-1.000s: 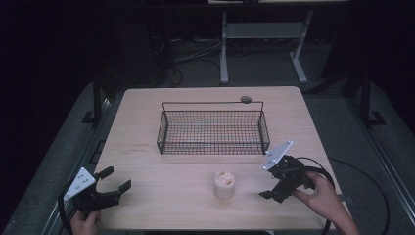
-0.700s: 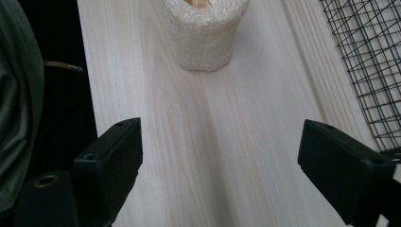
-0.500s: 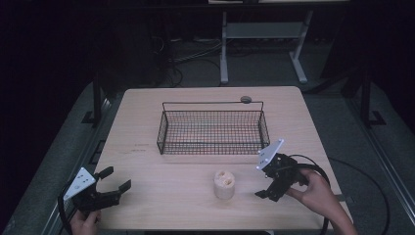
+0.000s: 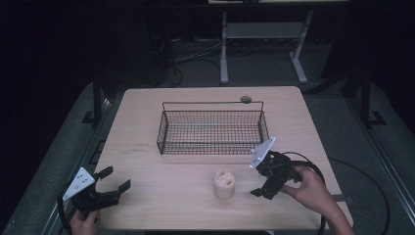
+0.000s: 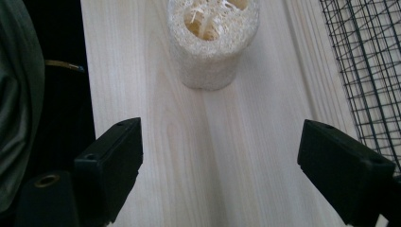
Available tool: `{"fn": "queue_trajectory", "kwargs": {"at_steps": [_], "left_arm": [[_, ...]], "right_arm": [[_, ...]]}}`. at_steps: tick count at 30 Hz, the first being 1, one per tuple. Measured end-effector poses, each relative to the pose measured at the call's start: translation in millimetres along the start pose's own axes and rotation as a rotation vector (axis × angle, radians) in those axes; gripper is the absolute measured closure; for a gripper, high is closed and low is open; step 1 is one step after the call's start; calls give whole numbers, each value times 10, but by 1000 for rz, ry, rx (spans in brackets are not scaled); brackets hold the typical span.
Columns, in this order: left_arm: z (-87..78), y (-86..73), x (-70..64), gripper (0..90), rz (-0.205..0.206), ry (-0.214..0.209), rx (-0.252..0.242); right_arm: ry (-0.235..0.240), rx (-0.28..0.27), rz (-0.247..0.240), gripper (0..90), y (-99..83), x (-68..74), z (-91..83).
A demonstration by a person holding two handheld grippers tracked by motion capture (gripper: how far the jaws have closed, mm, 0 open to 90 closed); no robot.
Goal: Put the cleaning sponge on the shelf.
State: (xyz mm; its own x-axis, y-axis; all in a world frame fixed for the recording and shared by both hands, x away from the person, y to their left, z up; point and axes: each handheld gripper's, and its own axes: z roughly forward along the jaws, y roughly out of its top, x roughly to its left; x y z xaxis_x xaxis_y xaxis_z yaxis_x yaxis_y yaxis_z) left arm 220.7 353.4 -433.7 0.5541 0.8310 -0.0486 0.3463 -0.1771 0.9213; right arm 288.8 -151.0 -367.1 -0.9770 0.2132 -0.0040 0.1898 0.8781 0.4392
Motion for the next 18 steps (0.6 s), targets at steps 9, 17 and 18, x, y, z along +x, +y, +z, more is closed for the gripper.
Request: {"fn": "queue_trajectory", "kwargs": {"at_steps": [9,17,18], "left_arm": [[-5,0,9,139,-3,1,-2],[12,3,-2,140,1,-3,2],[12,3,-3,139,2,-3,2]], "right_arm": [[10,12,-26,147,144,-10,34],[28,24,-53,146,307,-13,109],[31,28,-55,147,323,-14,126]]}}
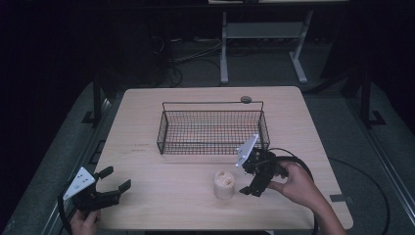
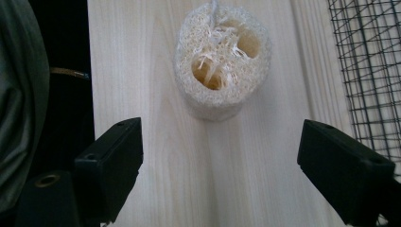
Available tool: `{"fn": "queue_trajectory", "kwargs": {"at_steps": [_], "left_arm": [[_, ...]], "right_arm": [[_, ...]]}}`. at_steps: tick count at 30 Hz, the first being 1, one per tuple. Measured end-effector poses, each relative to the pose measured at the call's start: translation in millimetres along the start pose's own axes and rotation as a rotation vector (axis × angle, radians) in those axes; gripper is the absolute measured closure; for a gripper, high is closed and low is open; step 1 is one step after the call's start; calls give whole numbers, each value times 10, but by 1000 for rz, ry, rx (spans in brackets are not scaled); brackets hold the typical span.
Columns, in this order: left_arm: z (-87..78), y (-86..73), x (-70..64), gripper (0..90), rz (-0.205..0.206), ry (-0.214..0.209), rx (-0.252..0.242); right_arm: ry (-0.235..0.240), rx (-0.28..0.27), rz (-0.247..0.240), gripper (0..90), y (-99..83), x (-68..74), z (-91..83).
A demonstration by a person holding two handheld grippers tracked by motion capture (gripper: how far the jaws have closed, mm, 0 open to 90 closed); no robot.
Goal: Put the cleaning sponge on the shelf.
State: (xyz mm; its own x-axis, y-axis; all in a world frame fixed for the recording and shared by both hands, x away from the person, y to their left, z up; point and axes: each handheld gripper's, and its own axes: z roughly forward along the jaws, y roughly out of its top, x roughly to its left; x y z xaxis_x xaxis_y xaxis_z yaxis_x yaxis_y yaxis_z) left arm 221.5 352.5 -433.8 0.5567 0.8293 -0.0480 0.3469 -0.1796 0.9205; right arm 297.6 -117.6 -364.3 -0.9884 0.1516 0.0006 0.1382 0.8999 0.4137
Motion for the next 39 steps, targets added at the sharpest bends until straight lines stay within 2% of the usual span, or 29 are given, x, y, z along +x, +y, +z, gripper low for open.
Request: {"fn": "queue_trajectory", "kwargs": {"at_steps": [6,16,39], "left_arm": [[-5,-2,7,139,-4,2,-2],[-7,-1,6,139,-4,0,-5],[-12,1,10,140,-2,0,-8]], "right_arm": [[23,19,-11,147,101,-16,120],[36,23,-21,165,205,-32,223],[66,52,-30,228,323,-77,389]]}}
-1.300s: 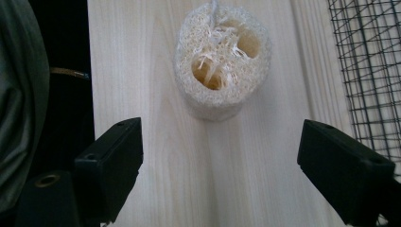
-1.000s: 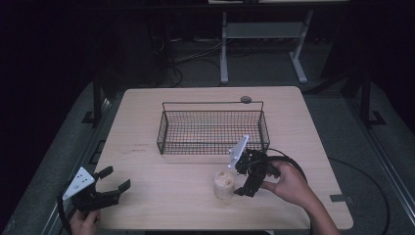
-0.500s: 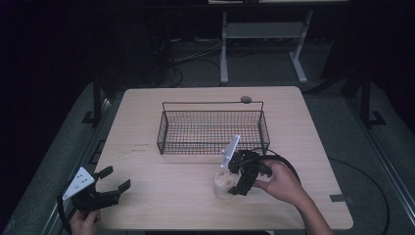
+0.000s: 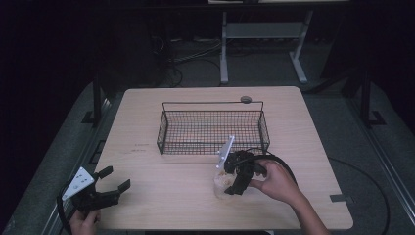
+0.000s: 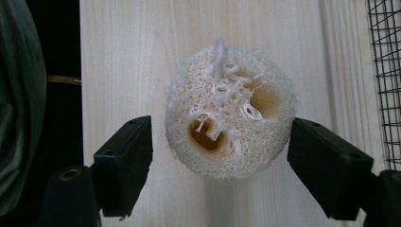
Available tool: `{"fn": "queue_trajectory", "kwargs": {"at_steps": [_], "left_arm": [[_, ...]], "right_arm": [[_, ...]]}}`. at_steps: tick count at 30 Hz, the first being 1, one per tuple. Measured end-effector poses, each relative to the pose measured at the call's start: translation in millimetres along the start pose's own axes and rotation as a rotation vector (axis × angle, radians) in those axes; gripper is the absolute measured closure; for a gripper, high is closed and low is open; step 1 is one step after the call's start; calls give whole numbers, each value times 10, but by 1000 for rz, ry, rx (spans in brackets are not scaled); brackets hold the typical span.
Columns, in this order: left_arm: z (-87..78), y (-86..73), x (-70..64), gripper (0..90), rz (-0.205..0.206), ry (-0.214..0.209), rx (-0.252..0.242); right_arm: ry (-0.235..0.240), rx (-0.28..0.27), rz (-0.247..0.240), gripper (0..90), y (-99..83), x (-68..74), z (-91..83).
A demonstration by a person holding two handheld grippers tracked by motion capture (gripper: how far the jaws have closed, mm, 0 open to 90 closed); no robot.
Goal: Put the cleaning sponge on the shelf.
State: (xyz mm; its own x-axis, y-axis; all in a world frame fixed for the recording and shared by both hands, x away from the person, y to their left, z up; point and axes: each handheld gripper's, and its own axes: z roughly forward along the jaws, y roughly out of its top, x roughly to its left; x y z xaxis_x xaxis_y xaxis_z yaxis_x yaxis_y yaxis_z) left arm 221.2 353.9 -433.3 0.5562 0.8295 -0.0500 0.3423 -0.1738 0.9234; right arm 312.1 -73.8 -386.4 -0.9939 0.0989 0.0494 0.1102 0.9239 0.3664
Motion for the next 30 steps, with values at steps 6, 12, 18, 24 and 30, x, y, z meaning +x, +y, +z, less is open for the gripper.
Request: {"fn": "queue_trajectory", "kwargs": {"at_steps": [6,12,18,24,30], "left_arm": [[-5,1,2,140,-1,2,-1],[-11,-1,7,139,-5,3,-4],[-14,1,3,139,-4,3,-5],[-8,1,2,139,-2,2,-3],[-5,0,-2,140,-1,3,-1]], "right_arm": [[5,0,-2,267,7,-6,15],[12,-1,-10,296,15,-5,23],[12,-14,-17,300,7,11,-6],[9,-30,-15,301,-10,-11,-95],[10,-46,-22,301,22,-48,-202]]}}
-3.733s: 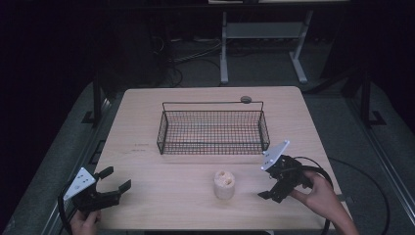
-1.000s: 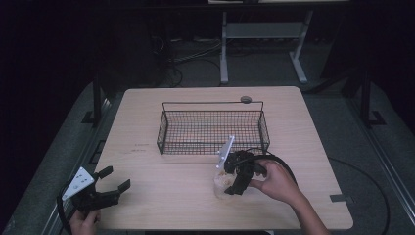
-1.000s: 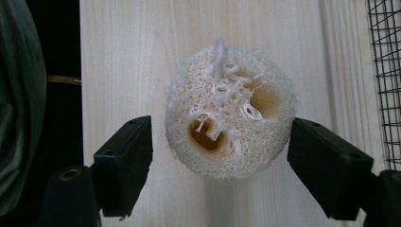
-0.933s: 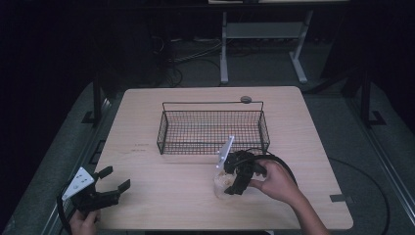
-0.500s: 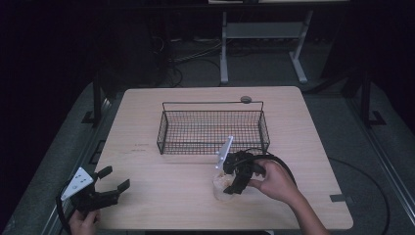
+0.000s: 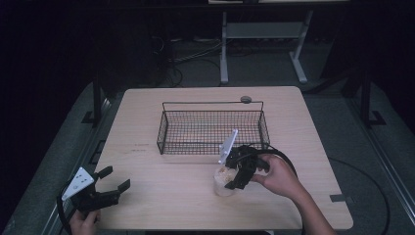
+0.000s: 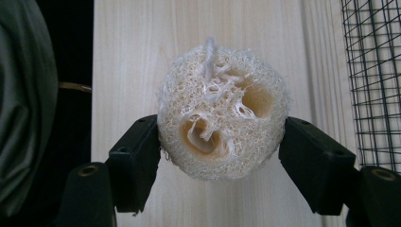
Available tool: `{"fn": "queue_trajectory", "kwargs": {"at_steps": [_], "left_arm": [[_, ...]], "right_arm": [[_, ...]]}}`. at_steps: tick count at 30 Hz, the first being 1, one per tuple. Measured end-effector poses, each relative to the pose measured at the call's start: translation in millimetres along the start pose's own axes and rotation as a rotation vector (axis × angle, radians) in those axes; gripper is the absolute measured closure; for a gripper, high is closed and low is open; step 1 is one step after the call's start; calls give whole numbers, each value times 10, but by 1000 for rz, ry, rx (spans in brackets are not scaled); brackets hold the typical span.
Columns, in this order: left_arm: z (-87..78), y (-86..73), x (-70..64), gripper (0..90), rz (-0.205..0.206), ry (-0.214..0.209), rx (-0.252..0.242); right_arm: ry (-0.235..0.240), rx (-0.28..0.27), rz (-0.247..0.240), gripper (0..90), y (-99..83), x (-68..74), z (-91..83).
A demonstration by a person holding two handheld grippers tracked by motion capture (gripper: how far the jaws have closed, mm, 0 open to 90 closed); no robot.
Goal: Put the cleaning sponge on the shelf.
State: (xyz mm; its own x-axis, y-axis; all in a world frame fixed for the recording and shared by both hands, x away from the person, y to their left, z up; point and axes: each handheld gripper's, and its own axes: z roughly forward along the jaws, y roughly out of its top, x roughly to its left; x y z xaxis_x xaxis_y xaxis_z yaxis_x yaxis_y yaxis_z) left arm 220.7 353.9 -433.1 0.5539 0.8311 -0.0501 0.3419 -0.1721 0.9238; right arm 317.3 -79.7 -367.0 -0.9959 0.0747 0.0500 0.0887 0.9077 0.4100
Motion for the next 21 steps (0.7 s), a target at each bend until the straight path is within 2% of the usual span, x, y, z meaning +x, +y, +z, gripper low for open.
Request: {"fn": "queue_trajectory", "kwargs": {"at_steps": [10,21], "left_arm": [[5,2,-1,139,-1,-3,-1],[5,2,-1,140,0,-3,1]], "right_arm": [[0,6,-1,301,49,-108,-140],[4,-23,-6,302,96,-203,-298]]}}
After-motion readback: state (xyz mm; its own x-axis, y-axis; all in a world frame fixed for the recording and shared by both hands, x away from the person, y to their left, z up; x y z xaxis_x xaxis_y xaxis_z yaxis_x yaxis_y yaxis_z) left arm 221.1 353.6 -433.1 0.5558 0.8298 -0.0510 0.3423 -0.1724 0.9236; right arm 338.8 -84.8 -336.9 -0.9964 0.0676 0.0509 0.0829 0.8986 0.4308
